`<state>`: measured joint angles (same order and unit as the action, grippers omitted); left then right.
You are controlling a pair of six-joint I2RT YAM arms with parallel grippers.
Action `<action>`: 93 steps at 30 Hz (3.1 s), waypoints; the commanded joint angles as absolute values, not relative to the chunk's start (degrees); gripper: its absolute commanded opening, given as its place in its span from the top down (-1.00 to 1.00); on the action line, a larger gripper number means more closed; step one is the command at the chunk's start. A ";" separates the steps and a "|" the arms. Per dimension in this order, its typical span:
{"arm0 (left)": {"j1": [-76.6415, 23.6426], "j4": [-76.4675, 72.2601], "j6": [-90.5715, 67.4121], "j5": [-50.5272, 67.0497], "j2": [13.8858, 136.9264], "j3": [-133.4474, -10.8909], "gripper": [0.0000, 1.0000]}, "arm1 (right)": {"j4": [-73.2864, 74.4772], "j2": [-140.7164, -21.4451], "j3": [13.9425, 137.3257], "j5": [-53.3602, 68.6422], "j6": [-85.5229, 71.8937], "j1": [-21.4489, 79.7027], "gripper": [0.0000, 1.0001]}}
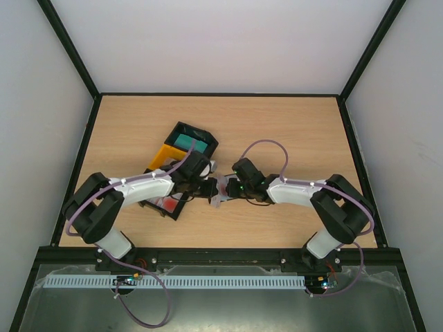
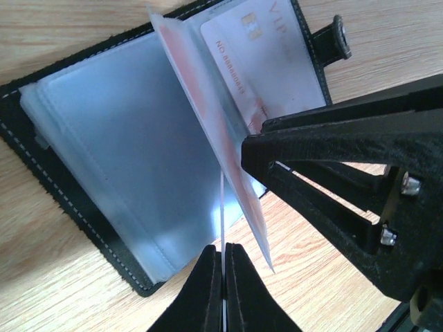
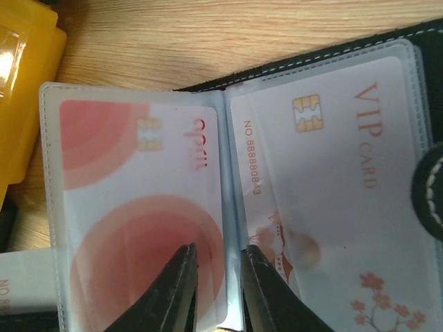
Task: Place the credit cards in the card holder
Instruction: Turn over the card slot in the card holder, then insert the credit card into the card holder.
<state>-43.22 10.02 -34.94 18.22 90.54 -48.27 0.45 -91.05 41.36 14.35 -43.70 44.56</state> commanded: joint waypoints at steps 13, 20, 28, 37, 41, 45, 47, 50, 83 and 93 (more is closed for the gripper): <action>-44.79 11.82 -33.49 20.13 93.92 -52.79 0.95 | 6.57 -88.80 41.61 5.93 -43.63 44.76 0.82; -45.32 11.98 -33.30 20.58 94.51 -54.04 0.95 | 4.97 -91.18 41.94 10.85 -41.83 44.78 0.83; -45.59 12.39 -33.37 20.44 96.43 -55.60 0.95 | 7.10 -86.21 40.64 1.61 -45.21 44.75 0.82; -46.44 10.70 -35.00 21.05 99.31 -57.17 0.95 | 14.57 -74.05 37.95 -14.14 -51.52 44.66 0.71; -46.99 9.60 -37.33 19.05 99.08 -56.80 0.95 | 15.21 -66.83 36.13 -16.14 -51.27 44.67 0.58; -46.73 8.26 -41.13 14.18 94.31 -54.51 0.95 | 13.99 -66.26 35.60 -9.24 -47.43 44.58 0.33; -46.39 6.59 -43.68 12.47 91.56 -52.71 0.95 | 12.66 -68.03 35.97 -5.02 -44.84 44.36 0.28; -46.31 2.07 -48.49 10.82 87.72 -48.75 0.95 | 10.85 -70.14 36.00 -0.75 -40.59 42.98 0.21; -47.02 -16.73 -68.29 3.34 95.70 -41.11 0.95 | 7.92 -87.49 37.12 2.02 -35.94 39.81 0.57; -47.58 -18.73 -69.74 4.18 98.30 -40.38 0.95 | 7.70 -88.20 36.72 2.68 -36.17 39.75 0.58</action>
<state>-46.87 -18.41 -68.97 4.12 96.73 -41.15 6.11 -86.28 36.86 3.68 -36.18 40.01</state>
